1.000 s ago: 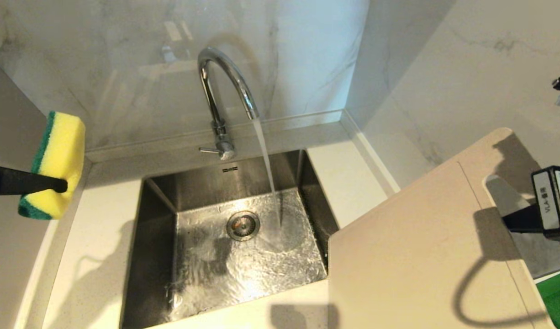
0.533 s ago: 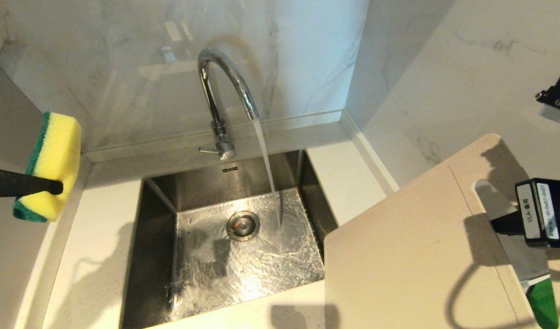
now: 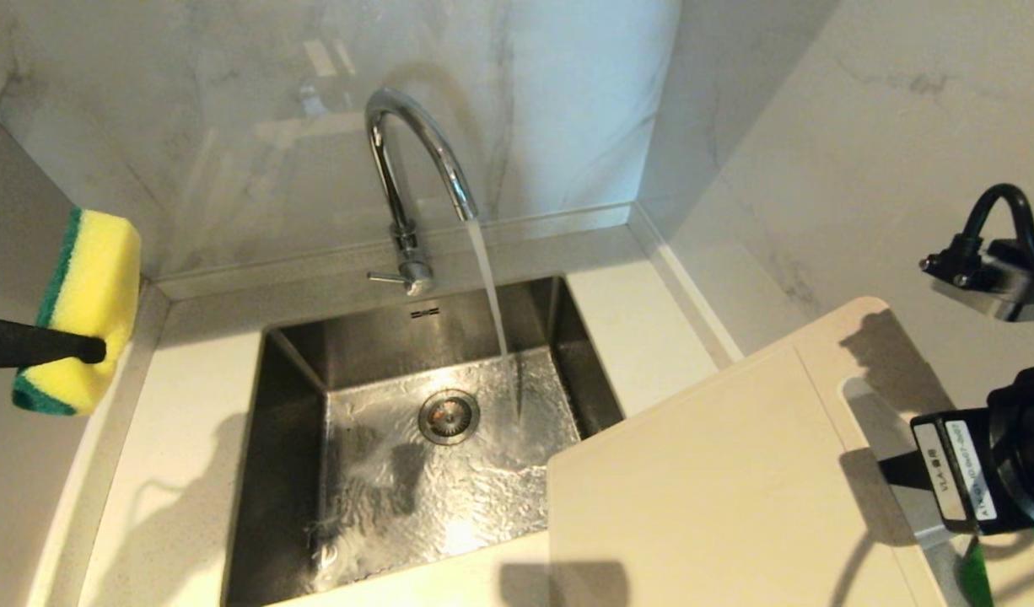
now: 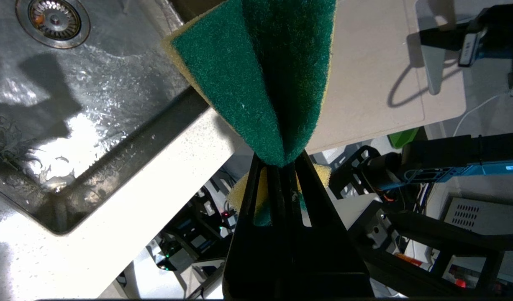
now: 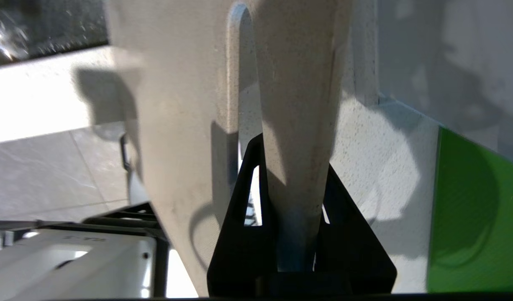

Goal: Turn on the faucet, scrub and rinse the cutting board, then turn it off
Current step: Put down the cutting board

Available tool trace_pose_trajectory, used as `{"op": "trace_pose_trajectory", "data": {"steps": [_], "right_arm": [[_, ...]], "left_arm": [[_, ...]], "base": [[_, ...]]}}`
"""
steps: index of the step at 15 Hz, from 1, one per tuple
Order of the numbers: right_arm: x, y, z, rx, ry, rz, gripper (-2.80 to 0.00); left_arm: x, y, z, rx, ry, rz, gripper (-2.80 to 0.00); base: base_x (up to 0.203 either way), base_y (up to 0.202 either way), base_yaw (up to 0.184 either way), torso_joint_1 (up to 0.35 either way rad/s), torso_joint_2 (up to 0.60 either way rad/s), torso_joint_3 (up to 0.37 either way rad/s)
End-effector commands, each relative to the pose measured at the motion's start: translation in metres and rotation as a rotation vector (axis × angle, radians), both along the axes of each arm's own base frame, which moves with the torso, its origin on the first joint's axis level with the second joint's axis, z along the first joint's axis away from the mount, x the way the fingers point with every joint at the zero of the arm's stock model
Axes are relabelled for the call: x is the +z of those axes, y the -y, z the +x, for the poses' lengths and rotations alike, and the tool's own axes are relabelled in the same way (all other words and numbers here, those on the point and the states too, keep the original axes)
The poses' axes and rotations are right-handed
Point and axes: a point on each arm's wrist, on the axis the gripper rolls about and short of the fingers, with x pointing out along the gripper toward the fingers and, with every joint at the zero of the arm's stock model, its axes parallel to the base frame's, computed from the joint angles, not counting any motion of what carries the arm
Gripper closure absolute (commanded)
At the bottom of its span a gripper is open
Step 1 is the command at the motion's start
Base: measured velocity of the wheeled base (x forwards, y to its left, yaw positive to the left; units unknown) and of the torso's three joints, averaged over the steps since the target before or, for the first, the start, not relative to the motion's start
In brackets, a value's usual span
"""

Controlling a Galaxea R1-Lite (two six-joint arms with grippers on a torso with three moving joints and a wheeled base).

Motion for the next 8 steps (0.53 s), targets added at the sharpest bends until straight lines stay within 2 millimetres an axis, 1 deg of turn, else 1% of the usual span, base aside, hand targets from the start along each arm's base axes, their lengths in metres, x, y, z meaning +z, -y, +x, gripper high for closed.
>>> {"op": "trace_pose_trajectory", "data": {"steps": [1,4,8], "right_arm": [[-0.017,-0.001,0.002,0.025,-0.019,-0.037,0.00],[-0.037,-0.006,0.013,0.037,-0.016,-0.057,0.00],[-0.056,-0.011,0.024,0.035,-0.017,-0.066,0.00]], "left_arm": [[0.000,0.000,0.000,-0.002,-0.006,-0.001,0.00],[-0.003,0.000,-0.001,-0.002,-0.014,0.002,0.00],[-0.004,-0.001,-0.002,-0.001,-0.017,0.004,0.00]], "base": [[0.000,0.000,0.000,0.000,0.00,0.000],[0.000,0.000,0.000,0.000,0.00,0.000],[0.000,0.000,0.000,0.000,0.00,0.000]]}}
